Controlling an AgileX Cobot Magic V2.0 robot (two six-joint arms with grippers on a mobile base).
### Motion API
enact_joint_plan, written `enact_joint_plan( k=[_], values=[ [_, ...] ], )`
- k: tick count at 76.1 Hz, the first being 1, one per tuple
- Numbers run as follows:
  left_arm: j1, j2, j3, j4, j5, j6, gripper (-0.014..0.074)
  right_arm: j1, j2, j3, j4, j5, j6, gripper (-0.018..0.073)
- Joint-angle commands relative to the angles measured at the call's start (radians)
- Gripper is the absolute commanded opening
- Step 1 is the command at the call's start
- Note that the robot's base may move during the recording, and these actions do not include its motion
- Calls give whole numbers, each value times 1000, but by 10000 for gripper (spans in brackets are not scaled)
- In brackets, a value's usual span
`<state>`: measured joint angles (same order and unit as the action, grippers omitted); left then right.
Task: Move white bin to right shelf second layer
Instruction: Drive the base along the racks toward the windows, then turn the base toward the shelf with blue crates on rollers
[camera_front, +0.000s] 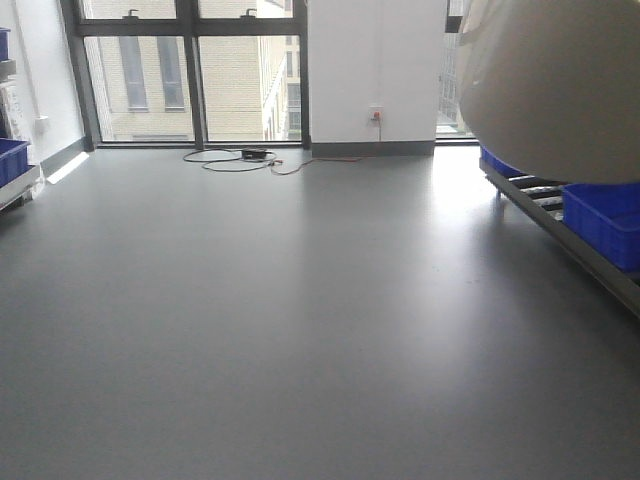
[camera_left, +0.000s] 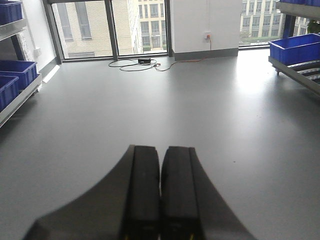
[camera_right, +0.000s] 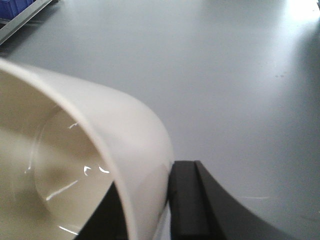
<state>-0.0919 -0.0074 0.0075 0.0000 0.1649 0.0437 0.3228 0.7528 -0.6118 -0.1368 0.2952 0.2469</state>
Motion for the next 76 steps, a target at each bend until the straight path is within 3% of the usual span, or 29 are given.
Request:
enact_joint_plan(
  k=[1, 76],
  values=[
    [-6, -14, 37, 0, -87, -5, 85, -7, -6, -31, -11, -102, 0, 55],
    [-6, -14, 37, 0, -87, -5, 85, -7, -6, -31, -11, -102, 0, 55]
  ],
)
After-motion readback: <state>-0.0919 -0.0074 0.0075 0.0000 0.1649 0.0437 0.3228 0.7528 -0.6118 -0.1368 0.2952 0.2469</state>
